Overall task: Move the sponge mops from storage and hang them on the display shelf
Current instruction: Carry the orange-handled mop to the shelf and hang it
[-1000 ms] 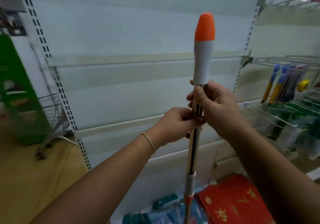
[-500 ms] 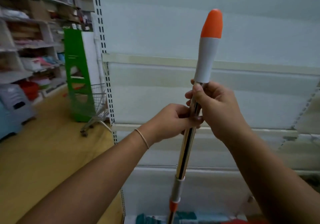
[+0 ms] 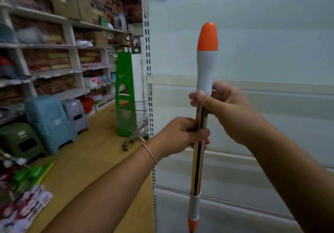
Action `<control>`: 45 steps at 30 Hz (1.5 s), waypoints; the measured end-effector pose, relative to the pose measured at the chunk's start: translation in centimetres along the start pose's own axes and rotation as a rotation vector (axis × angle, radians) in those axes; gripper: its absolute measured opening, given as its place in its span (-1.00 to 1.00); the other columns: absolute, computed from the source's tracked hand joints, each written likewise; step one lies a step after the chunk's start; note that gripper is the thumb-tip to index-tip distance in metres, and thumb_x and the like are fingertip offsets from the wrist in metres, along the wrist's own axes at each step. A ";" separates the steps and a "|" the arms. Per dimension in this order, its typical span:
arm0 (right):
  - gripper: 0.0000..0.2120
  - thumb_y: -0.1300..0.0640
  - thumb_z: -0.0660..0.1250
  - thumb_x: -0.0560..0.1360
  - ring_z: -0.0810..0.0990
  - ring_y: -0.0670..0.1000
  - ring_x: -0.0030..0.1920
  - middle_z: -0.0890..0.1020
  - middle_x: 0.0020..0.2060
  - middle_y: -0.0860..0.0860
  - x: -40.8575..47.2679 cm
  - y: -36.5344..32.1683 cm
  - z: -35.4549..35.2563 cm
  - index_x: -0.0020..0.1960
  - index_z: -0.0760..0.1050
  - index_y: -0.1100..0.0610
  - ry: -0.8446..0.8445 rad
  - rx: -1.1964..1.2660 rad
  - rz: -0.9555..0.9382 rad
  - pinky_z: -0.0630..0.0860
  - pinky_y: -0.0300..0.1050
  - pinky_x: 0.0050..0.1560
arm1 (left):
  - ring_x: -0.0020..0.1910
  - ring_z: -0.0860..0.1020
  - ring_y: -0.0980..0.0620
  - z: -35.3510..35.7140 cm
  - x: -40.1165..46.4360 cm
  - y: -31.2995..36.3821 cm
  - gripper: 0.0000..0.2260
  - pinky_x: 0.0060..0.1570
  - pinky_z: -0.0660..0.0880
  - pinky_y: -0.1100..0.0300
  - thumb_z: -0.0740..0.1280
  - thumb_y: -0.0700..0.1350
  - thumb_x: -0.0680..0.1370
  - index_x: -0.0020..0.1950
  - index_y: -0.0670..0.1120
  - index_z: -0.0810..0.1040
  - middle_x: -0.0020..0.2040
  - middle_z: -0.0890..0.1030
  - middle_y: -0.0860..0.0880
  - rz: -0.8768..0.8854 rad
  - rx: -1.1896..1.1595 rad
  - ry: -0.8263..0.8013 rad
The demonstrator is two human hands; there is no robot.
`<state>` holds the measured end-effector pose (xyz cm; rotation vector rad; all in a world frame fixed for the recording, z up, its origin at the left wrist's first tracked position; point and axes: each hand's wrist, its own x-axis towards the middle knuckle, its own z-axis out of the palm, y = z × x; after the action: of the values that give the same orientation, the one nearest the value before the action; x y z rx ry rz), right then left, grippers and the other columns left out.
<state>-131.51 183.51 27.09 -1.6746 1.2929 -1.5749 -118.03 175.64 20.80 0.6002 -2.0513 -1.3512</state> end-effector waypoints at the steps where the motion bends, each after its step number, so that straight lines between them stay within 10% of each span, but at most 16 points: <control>1: -0.84 0.08 0.30 0.59 0.68 0.04 0.06 0.70 0.01 0.12 0.6 -0.8 0.2 0.13 0.56 0.11 -0.034 0.030 -0.014 0.64 -0.17 0.05 | -0.06 0.68 -0.19 -0.6 -0.1 0.2 -0.89 0.06 0.61 -0.09 0.36 -0.15 0.59 -0.08 -0.17 0.62 -0.11 0.70 -0.17 0.001 0.010 -0.003; 7: -0.78 0.06 0.18 0.65 0.69 0.04 0.03 0.72 -0.06 0.05 3.0 -4.3 2.9 0.03 0.59 0.09 -0.015 -0.002 -0.096 0.60 -0.03 0.15 | -0.12 0.70 -0.16 -4.7 -1.0 2.6 -0.85 -0.14 0.64 0.13 0.40 -0.17 0.56 -0.04 -0.26 0.62 -0.07 0.70 -0.25 0.030 0.028 0.018; 13: -0.76 0.01 0.20 0.65 0.70 0.06 -0.01 0.72 -0.10 0.04 4.5 -6.2 6.3 -0.04 0.59 0.05 0.076 -0.053 -0.144 0.62 0.11 0.14 | -0.04 0.70 -0.12 -8.8 -1.7 5.4 -0.75 0.05 0.63 -0.11 0.41 -0.03 0.54 0.00 -0.22 0.65 -0.05 0.72 -0.14 0.018 0.136 -0.042; 17: -0.76 0.03 0.20 0.66 0.72 0.00 -0.12 0.73 -0.16 0.03 5.2 -7.5 8.5 -0.07 0.59 0.06 0.111 -0.074 -0.150 0.67 -0.09 -0.12 | -0.06 0.70 -0.07 -11.4 -2.1 7.7 -0.81 -0.01 0.65 -0.05 0.44 -0.07 0.50 -0.02 -0.18 0.67 -0.07 0.72 -0.11 0.092 0.188 0.033; 22: -0.72 0.04 0.26 0.63 0.63 0.34 -0.07 0.66 -0.10 0.33 5.6 -8.7 10.6 -0.04 0.60 0.24 0.217 -0.152 -0.234 0.57 0.37 -0.09 | -0.14 0.70 -0.01 -13.7 -2.9 9.5 -0.93 -0.23 0.62 0.17 0.48 -0.17 0.48 -0.07 -0.13 0.69 -0.11 0.73 -0.11 0.159 0.219 0.064; 27: -0.79 -0.02 0.38 0.55 0.61 0.05 -0.42 0.68 -0.29 0.18 6.5 -10.8 12.1 -0.12 0.63 0.10 0.309 -0.150 -0.347 0.58 -0.10 -0.46 | -0.24 0.69 0.05 -15.6 -3.9 11.6 -0.93 -0.30 0.61 0.18 0.43 -0.26 0.50 -0.15 -0.10 0.64 -0.16 0.72 -0.12 0.278 0.216 0.066; 37: -0.74 -0.09 0.50 0.43 0.57 -0.05 -0.49 0.60 -0.44 0.00 9.1 -14.8 14.3 -0.16 0.60 0.11 0.495 -0.092 -0.398 0.46 -0.17 -0.45 | -0.11 0.68 -0.22 -17.9 -4.5 14.6 -0.79 -0.08 0.61 -0.09 0.25 -0.30 0.61 0.22 -0.30 0.52 0.02 0.67 -0.24 0.425 0.127 0.052; 45: -0.67 -0.12 0.54 0.36 0.66 0.01 -0.36 0.60 -0.35 -0.01 10.0 -15.3 15.3 -0.13 0.52 0.08 0.577 -0.119 -0.375 0.59 -0.06 -0.34 | -0.12 0.69 -0.18 -18.8 -4.5 14.5 -0.75 -0.19 0.59 0.14 0.17 -0.35 0.63 0.31 -0.31 0.42 0.00 0.65 -0.18 0.480 0.086 -0.019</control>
<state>-113.69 177.63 41.78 -1.6657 1.4121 -2.3735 -102.37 171.85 38.74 0.1110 -2.0991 -0.9930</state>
